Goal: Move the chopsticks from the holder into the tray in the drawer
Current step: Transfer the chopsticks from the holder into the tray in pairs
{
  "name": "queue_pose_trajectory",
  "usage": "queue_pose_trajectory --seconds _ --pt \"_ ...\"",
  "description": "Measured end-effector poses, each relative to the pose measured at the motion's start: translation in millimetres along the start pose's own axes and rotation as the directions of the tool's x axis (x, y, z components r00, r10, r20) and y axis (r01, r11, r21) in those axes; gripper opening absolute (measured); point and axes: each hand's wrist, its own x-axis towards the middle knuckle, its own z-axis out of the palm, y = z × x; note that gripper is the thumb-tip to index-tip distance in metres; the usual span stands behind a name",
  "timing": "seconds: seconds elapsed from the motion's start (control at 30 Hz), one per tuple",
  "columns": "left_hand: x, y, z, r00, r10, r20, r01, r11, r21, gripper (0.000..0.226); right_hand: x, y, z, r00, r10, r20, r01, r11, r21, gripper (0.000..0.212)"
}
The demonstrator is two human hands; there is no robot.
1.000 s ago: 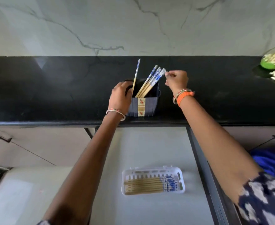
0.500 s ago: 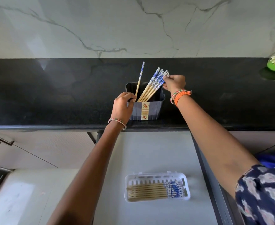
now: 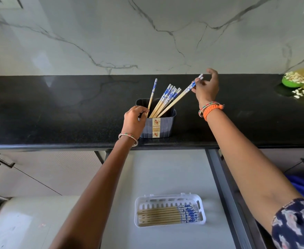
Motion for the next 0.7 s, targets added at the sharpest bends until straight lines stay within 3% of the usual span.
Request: queue_pose_trajectory --seconds 0.17,0.33,0.47,0.53,0.6,0.7 --pt "-12.5 16.5 0.7 0.998 0.051 -0.035 -0.052 0.998 -0.037 0.018 -18.5 -19.8 -39.1 0.992 -0.123 -0.026 0.124 0.992 0.038 0.025" --pt "-61.0 10.2 -0.9 0.984 0.066 -0.167 -0.076 0.996 -0.052 0.019 -76.1 2.5 -82.2 0.998 -0.01 -0.066 0.024 0.975 0.22 0.015" --pt "-122.4 -24.1 3.6 0.943 -0.205 -0.261 0.17 0.974 -0.152 0.021 -128.9 36.5 -117.2 0.963 0.183 -0.197 -0.085 0.902 0.423 0.015" --pt "-150.3 -42.5 7.7 0.903 -0.355 -0.243 0.313 0.93 -0.194 0.02 -151.6 58.6 -133.7 0.94 0.28 -0.194 -0.147 0.846 0.512 0.016" --pt "-172.4 -61.3 12.2 0.867 -0.477 -0.147 0.449 0.873 -0.189 0.015 -177.7 84.4 -146.3 0.914 0.39 -0.116 -0.27 0.795 0.544 0.015" --pt "-199.5 -90.0 22.5 0.778 -0.621 0.096 0.627 0.775 -0.077 0.016 -214.7 127.1 -157.8 0.839 0.542 -0.055 -0.467 0.768 0.439 0.014"
